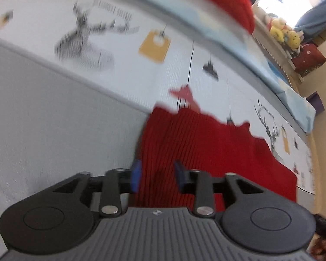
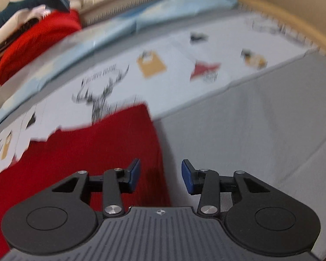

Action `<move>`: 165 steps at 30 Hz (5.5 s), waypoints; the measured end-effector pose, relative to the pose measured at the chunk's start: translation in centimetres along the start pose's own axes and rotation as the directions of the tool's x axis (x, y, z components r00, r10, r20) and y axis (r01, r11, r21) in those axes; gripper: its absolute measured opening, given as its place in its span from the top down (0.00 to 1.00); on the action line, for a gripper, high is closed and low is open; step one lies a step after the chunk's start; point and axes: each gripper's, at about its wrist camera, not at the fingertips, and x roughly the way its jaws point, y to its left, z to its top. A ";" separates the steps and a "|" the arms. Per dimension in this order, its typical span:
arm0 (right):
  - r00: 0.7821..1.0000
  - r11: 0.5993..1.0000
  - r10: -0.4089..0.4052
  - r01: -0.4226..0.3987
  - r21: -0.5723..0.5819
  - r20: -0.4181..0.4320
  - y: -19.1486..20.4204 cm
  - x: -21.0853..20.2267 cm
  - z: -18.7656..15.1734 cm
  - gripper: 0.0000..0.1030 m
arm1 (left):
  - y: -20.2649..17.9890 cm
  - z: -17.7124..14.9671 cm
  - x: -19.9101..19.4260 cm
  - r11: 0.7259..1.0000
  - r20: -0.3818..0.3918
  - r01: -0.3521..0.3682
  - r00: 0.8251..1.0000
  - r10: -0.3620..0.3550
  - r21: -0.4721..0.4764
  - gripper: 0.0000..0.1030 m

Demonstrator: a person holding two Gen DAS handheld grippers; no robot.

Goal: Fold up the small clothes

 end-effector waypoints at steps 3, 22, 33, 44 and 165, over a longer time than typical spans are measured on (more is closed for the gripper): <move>0.997 1.000 0.005 -0.006 -0.018 -0.072 0.0 0.7 -1.0 0.58 | 1.1 -0.3 0.2 1.000 -0.052 -0.002 0.999 0.002 -0.003 0.58; 0.996 0.996 0.054 -0.049 0.068 -0.071 -2.6 -1.9 -3.1 0.76 | -1.6 -2.9 -0.8 0.974 -0.007 -0.108 0.994 0.112 0.200 0.87; 0.989 0.997 0.046 -0.054 -0.054 -0.141 -0.1 -1.0 -4.3 0.88 | -3.4 -4.2 -2.8 0.940 0.065 -0.128 0.991 0.113 0.315 0.78; 0.991 0.990 -0.060 0.043 -0.138 -0.121 0.4 -1.1 -4.5 0.63 | -5.6 -8.0 0.2 0.790 -0.059 -0.153 0.971 0.232 0.594 0.74; 0.902 0.887 0.354 -0.241 -0.393 0.246 31.2 -11.2 -17.2 0.83 | 6.0 -7.3 -17.2 0.972 0.357 -0.213 0.920 0.165 0.099 0.52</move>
